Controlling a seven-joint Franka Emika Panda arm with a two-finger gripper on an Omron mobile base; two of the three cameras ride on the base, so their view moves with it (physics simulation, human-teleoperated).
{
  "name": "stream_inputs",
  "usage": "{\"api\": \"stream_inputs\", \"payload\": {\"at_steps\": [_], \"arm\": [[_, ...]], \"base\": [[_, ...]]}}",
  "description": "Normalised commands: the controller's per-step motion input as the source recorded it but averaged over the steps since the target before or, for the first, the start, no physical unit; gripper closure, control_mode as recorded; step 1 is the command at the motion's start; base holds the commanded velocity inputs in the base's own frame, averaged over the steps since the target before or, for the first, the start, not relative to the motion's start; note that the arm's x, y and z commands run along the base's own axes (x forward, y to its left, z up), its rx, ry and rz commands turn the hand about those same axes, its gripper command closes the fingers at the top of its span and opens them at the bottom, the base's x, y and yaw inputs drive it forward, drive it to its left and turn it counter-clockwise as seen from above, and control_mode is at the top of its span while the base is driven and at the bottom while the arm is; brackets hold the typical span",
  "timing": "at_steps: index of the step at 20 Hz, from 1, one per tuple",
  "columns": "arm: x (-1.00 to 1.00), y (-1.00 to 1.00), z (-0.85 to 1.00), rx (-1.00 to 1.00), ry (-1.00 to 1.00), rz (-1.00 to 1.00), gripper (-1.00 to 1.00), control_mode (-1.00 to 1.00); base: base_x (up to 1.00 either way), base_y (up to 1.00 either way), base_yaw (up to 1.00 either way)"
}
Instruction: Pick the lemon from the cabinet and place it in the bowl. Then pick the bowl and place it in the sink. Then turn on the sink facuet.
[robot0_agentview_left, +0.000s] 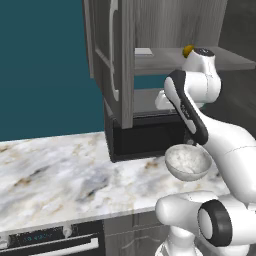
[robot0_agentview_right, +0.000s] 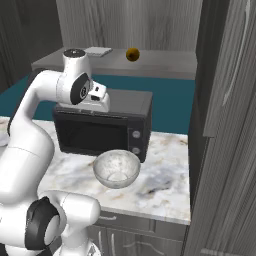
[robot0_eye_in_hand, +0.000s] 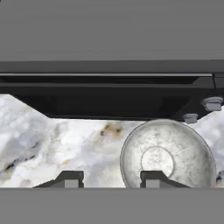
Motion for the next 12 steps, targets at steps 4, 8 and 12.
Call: {"api": "stream_inputs", "payload": {"at_steps": [4,8,12], "arm": [[-0.26,-0.13,0.12,0.00,-0.09,0.00,-1.00,-1.00],[-0.53,-0.32,0.32,0.00,-0.28,0.00,-1.00,-1.00],[-0.21,-0.10,0.48,0.00,-0.34,-0.02,-1.00,-1.00]], "base": [[0.00,0.00,0.00],[0.00,0.00,0.00],[0.00,0.00,0.00]]}}
